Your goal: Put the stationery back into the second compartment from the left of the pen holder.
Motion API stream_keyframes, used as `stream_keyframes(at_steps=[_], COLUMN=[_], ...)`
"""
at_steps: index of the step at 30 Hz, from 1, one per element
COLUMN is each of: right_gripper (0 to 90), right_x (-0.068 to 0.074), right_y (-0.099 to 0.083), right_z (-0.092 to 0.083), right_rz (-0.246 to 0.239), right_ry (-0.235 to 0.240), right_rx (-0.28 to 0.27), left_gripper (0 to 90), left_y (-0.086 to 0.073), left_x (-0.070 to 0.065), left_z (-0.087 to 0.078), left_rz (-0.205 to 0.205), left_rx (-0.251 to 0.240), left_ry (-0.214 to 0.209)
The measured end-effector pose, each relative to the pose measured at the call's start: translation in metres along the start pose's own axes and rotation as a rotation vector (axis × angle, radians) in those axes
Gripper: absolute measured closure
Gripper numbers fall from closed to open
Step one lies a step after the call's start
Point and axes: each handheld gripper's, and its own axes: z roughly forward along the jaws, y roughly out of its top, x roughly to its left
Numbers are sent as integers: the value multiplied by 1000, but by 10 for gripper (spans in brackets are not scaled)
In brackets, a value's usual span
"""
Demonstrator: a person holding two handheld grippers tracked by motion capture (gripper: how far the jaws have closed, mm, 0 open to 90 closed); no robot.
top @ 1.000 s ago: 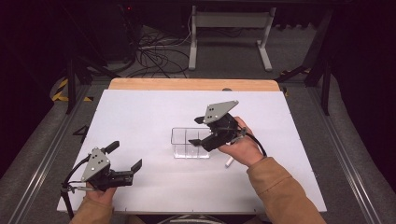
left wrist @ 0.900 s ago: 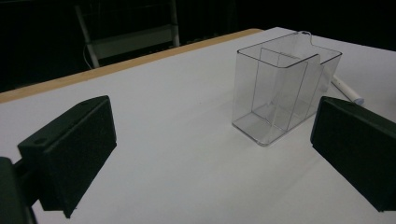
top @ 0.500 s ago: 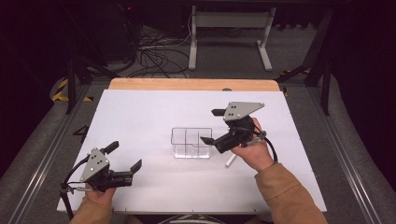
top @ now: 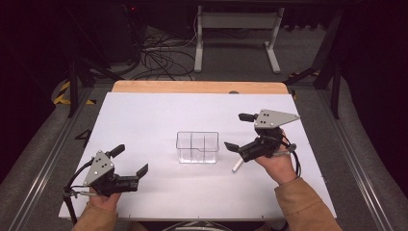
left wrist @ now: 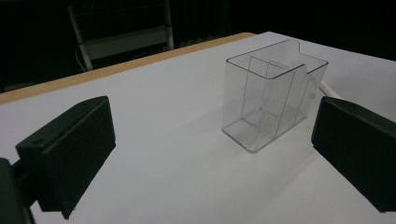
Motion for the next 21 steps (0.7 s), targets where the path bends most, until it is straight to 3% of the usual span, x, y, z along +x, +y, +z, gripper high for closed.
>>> stream_keyframes(at_steps=[8,14,18,21], right_gripper=[4,4,0,0], right_x=[3,1,2,2], right_y=[-31,-74,-109,-122], right_z=[-26,-45,-52,-55], right_rz=[34,97,152,173], right_ry=[-74,-159,-196,-216], right_rx=[-30,-68,-50,-39], left_gripper=[5,6,6,6], left_y=[10,18,24,29], left_x=[-1,-3,-8,-11], left_z=[3,4,5,7], left_rz=[16,6,10,8], left_rx=[5,1,11,23], left_ry=[-2,-38,-52,-62])
